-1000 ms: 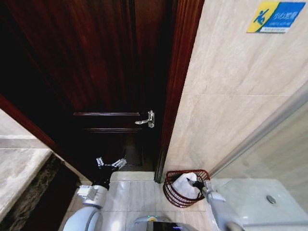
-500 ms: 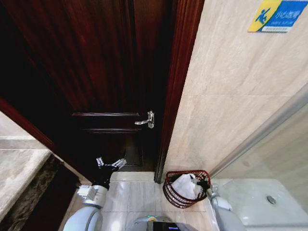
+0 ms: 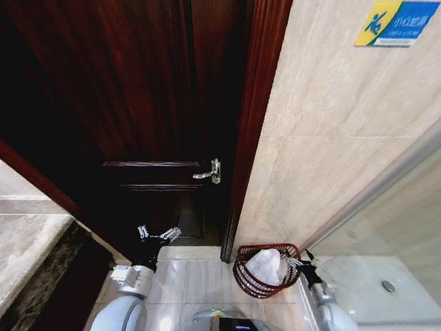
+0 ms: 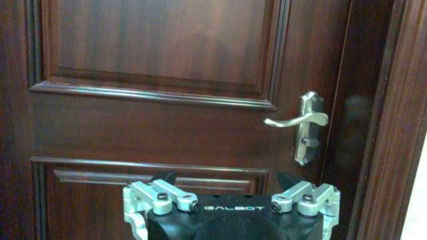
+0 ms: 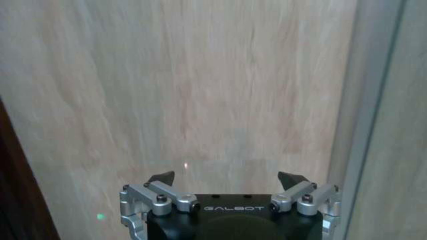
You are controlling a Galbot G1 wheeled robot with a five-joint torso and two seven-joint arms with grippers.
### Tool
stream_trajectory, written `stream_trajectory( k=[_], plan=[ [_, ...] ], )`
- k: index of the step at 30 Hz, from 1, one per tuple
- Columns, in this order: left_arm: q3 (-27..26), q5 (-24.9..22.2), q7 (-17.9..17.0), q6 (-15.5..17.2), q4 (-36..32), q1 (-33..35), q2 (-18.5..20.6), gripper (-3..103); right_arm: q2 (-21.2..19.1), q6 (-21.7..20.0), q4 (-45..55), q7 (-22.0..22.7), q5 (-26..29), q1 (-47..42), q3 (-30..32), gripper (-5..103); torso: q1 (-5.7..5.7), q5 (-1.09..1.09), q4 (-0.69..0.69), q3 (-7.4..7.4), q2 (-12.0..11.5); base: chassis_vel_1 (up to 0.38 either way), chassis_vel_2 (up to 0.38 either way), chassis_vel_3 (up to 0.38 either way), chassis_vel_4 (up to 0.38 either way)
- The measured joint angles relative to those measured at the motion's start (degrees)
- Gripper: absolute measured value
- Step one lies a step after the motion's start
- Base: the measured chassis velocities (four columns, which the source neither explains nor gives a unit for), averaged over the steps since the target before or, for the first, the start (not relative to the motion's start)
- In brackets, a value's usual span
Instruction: Discard the used towel into the hamper.
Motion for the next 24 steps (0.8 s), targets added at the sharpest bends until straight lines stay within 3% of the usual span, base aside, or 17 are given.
stream_trajectory(
  k=[10,17,24],
  plan=[
    [0.0,0.0,0.0,0.0,0.0,0.0,0.0,100,2.2,1.8,21.3,2.0,6.2,-12.6,2.7,100,0.00,0.02,0.00,0.00,0.0,0.000,0.000,0.000,0.000],
    [0.0,0.0,0.0,0.0,0.0,0.0,0.0,100,3.2,1.6,33.1,3.9,9.8,-16.0,4.2,100,0.00,0.01,0.00,0.00,0.0,0.000,0.000,0.000,0.000],
    [0.0,0.0,0.0,0.0,0.0,0.0,0.0,100,1.6,0.6,45.8,6.7,14.0,-17.7,5.8,100,0.00,0.00,0.00,0.00,0.0,0.000,0.000,0.000,0.000]
  ],
)
